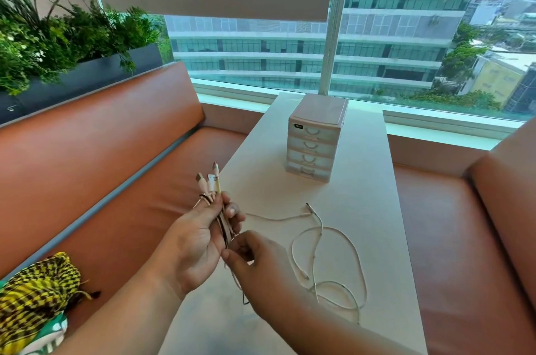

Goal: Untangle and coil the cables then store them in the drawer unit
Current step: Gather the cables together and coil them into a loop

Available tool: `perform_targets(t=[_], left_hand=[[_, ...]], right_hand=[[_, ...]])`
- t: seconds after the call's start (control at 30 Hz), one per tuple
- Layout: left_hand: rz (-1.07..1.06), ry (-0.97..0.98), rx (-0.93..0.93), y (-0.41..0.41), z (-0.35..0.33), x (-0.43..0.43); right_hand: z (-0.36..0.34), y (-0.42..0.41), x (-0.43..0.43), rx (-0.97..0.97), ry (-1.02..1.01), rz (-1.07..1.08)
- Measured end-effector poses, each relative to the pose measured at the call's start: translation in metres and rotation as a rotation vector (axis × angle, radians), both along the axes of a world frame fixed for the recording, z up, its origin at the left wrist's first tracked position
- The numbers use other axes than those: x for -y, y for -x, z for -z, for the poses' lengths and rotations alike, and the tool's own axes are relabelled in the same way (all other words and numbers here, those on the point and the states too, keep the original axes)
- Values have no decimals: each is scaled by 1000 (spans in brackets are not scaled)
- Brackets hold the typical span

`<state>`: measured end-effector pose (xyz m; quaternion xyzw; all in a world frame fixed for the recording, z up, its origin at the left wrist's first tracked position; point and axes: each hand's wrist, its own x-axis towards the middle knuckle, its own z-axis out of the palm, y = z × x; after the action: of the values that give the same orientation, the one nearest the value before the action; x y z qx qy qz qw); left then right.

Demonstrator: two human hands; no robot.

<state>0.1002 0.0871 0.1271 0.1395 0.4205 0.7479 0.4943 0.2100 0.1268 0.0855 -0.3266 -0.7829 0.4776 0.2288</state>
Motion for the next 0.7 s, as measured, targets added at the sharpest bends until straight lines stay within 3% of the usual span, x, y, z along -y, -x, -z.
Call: perform_targets(t=[0.2,0.27,0.33,0.47,0.7], left_hand=[[22,41,-139,-13,1,-1],[18,54,-110,-14,2,0],[19,58,-64,-13,2,0],[-18,100,-72,-5,9,2],[-64,104,-105,4,12,3]], right_hand=[[4,1,4,-58,224,49],[4,-2,3,-41,93,-15],[4,-6,0,-7,-173,-118],[16,-12,-10,206,-614,-267],[19,-19,-16,216,-507,-284]])
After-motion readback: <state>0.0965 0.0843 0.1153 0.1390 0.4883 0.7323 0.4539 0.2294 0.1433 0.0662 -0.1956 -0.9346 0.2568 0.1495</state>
